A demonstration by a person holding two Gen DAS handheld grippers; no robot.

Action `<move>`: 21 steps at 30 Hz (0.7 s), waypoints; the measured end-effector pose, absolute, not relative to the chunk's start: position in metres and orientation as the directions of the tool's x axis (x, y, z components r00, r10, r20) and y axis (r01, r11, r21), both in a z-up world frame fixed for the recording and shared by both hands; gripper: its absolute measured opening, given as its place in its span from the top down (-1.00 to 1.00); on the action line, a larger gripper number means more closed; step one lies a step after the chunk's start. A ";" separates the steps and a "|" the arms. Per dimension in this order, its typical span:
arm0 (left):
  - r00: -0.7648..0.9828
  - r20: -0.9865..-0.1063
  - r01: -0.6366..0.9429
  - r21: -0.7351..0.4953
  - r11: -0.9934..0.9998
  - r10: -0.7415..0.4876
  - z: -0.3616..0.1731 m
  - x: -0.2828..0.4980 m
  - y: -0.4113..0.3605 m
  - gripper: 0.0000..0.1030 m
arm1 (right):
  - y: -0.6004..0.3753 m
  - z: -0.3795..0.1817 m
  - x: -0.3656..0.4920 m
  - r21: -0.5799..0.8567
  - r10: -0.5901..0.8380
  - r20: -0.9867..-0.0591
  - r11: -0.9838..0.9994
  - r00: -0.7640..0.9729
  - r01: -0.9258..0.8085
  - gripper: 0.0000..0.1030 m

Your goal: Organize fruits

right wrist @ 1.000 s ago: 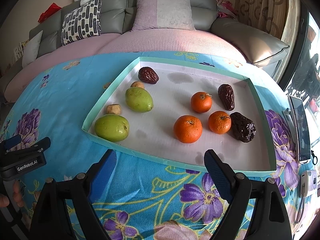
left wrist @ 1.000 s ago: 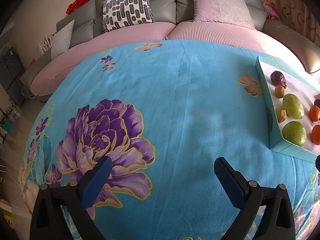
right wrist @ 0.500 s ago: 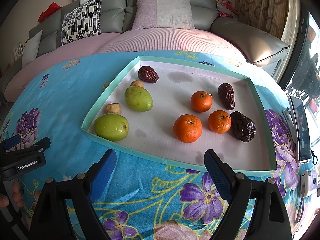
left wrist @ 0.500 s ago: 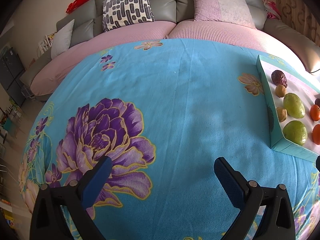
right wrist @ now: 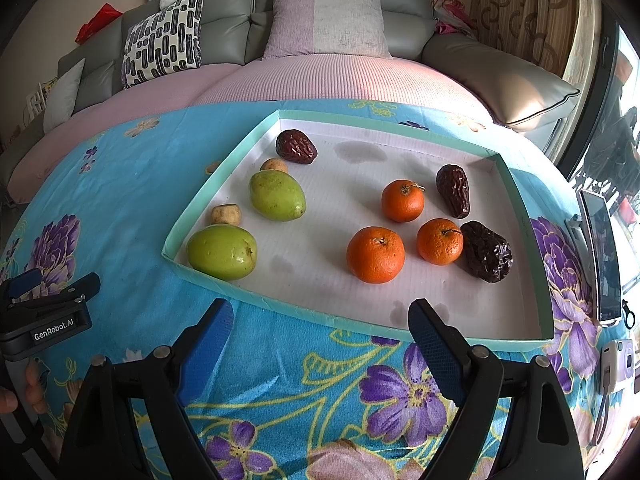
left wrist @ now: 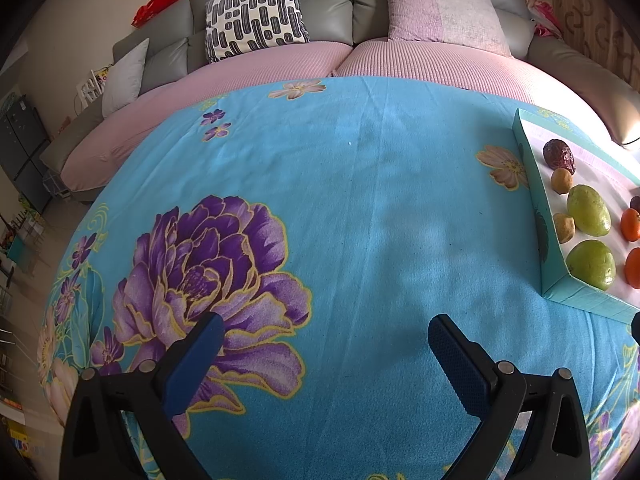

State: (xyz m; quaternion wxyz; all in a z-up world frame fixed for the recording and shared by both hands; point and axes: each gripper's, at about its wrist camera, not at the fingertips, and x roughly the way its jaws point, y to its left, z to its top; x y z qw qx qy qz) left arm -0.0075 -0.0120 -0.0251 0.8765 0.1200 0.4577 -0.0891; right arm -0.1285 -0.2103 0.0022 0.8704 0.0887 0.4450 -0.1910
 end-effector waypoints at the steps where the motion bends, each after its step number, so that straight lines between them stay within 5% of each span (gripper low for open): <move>1: 0.565 -0.824 0.266 0.129 0.955 -0.046 -0.025 -0.007 -0.012 -1.00 | -0.210 0.002 -0.128 -0.016 -0.253 -0.809 0.911 0.531 0.411 -0.74; 21: 0.564 -0.824 0.262 0.132 0.956 -0.041 -0.026 -0.009 -0.010 -1.00 | -0.210 0.000 -0.130 -0.017 -0.253 -0.811 0.911 0.528 0.411 -0.74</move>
